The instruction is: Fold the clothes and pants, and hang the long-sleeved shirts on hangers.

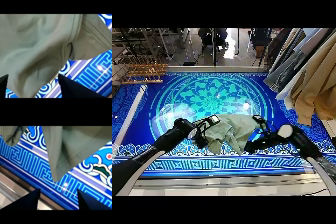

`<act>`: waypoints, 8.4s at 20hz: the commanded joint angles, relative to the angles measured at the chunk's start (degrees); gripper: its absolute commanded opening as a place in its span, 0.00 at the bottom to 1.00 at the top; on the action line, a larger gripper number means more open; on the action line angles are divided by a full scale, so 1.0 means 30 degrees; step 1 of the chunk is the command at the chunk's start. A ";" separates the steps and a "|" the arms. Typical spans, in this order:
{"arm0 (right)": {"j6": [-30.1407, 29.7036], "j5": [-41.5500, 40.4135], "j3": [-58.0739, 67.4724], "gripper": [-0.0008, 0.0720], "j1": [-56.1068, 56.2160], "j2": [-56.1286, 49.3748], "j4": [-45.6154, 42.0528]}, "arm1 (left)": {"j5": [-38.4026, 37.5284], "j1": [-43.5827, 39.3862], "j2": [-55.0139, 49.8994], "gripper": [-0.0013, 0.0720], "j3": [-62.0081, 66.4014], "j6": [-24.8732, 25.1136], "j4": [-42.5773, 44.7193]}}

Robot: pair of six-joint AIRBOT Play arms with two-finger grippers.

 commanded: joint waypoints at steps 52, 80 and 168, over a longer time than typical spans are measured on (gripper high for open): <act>0.4481 0.5646 1.8739 0.77 -0.8007 -0.9391 -0.4612 | -1.1052 1.8200 -0.5566 0.62 1.2692 -0.1734 -0.5472; -0.3978 0.0911 -0.4277 0.03 -0.8327 -0.2892 0.5348 | 0.5100 1.4018 0.1894 0.02 -0.6870 0.4073 -0.7934; -0.4925 1.0236 0.3395 0.62 -1.3602 -0.9719 -0.1239 | -0.3555 1.1766 0.6878 0.02 -1.3216 -0.3031 -1.3799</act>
